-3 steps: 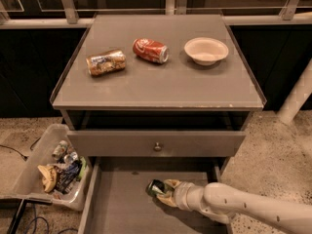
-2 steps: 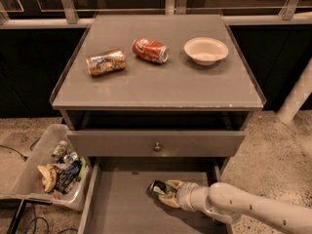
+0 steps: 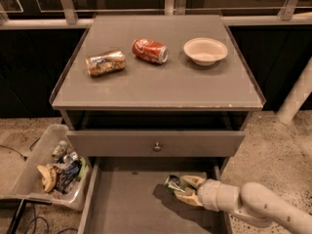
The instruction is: Pick green can from middle drawer and place on counter
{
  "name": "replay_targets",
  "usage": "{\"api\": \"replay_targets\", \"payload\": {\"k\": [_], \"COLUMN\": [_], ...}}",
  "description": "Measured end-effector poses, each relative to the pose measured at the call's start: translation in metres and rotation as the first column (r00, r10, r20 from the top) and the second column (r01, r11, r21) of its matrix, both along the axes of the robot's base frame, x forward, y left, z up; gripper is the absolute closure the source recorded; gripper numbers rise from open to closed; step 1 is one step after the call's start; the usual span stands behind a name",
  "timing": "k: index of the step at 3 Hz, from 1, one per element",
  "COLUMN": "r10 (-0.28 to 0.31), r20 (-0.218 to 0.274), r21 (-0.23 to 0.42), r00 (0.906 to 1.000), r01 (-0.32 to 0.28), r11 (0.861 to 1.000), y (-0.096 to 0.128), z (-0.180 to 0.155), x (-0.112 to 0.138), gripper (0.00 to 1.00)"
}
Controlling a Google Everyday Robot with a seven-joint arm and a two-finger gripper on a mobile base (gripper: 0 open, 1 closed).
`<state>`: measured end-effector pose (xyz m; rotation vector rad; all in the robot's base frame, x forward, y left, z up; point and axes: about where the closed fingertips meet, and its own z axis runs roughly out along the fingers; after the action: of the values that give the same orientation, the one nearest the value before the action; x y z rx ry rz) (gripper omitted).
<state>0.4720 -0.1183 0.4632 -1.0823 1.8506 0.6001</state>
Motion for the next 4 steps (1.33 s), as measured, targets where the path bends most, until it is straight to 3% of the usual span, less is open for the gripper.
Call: {"api": "replay_targets", "payload": {"k": [1, 2, 4], "r10": [0.023, 0.047, 0.091], "r20": [0.027, 0.068, 0.159], "r21": [0.021, -0.046, -0.208], "r00": [0.9994, 0.9966, 0.9831], "r01": [-0.024, -0.044, -0.056], "r11": [1.000, 0.998, 0.976], "y": [-0.022, -0.035, -0.059], "z": [0.044, 0.090, 0.190], "x": [-0.015, -0.021, -0.011], "gripper": [1.00, 1.00, 1.00]}}
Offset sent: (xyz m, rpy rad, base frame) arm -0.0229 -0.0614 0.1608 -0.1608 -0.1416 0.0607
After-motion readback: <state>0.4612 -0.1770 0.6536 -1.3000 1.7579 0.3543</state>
